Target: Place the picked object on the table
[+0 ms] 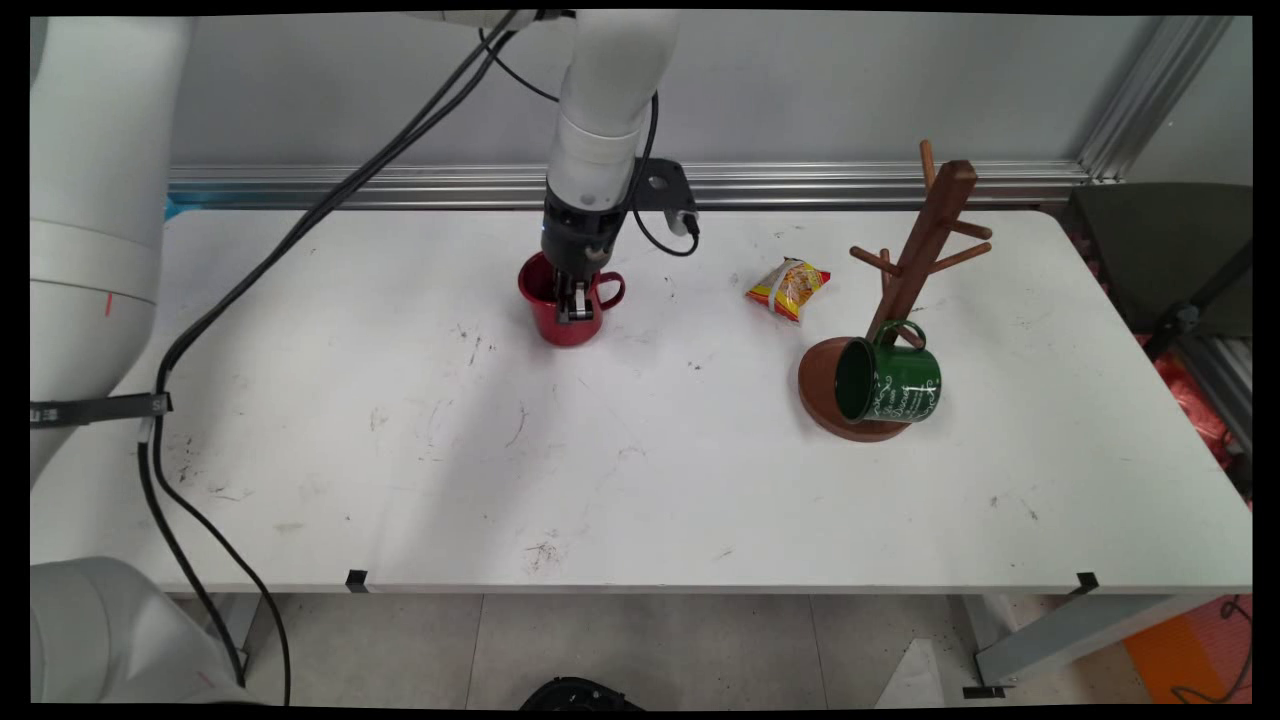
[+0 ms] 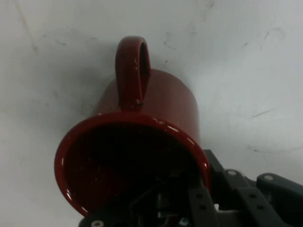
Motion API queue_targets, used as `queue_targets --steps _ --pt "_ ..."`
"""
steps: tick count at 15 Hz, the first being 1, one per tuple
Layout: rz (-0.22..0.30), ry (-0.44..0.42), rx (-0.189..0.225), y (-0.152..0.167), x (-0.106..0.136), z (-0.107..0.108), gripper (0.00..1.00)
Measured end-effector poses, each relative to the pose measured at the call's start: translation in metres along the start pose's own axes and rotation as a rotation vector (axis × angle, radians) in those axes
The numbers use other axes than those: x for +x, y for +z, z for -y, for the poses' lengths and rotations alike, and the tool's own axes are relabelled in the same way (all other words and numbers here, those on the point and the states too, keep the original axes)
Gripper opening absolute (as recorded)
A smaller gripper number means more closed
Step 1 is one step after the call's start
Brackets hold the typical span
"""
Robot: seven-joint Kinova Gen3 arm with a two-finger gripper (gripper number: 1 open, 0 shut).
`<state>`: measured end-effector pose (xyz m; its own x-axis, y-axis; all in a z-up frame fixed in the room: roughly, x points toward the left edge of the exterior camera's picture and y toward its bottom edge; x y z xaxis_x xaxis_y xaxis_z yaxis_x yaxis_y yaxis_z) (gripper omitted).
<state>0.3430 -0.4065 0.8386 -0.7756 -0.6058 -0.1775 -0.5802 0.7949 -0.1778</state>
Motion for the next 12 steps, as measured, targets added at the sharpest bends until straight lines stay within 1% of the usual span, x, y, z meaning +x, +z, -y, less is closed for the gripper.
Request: queue_targets --steps 3,4,8,12 --pt "0.011 0.003 -0.003 0.004 0.006 -0.002 0.00" --pt "0.013 0.003 -0.003 0.004 0.007 -0.002 1.00" --pt "0.011 0.006 -0.007 0.005 0.012 -0.003 1.00" --pt "-0.010 0.018 -0.020 0.001 0.015 -0.005 1.00"
